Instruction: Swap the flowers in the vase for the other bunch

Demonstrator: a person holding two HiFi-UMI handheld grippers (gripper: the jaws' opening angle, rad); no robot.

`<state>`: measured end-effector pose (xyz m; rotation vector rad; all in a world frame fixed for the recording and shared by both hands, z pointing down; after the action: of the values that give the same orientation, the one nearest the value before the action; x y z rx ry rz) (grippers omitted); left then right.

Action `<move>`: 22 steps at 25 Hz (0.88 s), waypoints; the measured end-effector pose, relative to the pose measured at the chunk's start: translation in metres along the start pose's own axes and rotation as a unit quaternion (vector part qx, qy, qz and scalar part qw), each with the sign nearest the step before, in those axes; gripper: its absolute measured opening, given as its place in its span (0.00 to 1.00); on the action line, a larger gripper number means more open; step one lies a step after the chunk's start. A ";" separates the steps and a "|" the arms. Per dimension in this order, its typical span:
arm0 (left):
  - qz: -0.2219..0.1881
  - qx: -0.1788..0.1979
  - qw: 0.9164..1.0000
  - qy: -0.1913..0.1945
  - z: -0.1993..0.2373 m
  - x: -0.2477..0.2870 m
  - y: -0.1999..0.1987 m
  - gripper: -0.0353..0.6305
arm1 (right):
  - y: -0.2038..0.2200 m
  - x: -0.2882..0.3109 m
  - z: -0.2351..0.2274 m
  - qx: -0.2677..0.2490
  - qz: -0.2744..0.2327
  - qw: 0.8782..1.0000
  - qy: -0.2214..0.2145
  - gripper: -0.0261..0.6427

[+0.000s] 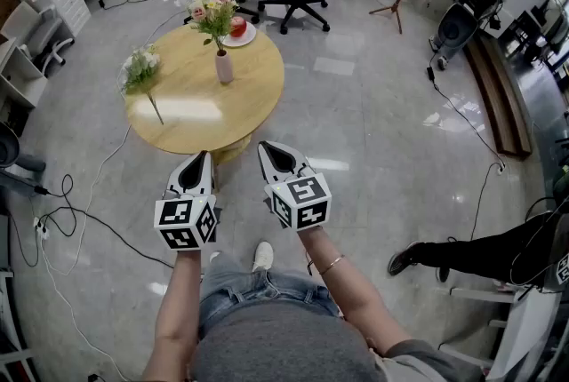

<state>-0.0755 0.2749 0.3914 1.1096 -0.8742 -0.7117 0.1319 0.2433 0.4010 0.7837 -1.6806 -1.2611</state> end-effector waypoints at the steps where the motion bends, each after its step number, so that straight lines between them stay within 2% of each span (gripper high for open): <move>1: -0.001 0.000 1.000 -0.001 -0.003 0.000 0.000 0.08 | 0.000 -0.002 -0.001 -0.001 0.001 1.000 -0.001 0.05; 12: -0.001 -0.002 1.000 -0.004 -0.014 0.004 -0.002 0.08 | -0.002 -0.008 -0.011 0.020 -0.017 1.000 -0.013 0.05; 22: 0.003 -0.001 1.000 -0.021 -0.008 0.017 -0.005 0.08 | 0.005 0.004 -0.021 0.031 -0.004 0.999 -0.021 0.06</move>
<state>-0.0610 0.2629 0.3886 1.0925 -0.9114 -0.7327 0.1497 0.2329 0.4096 0.8054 -1.7592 -1.2436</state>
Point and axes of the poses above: the fingertips, and each gripper's own axes: x forward along the fingers, z to its left, y out of its underside, the point moved 10 cm from there along -x, backward along the fingers, and after that the axes turned 10 degrees about y, right-handed, at the moved point
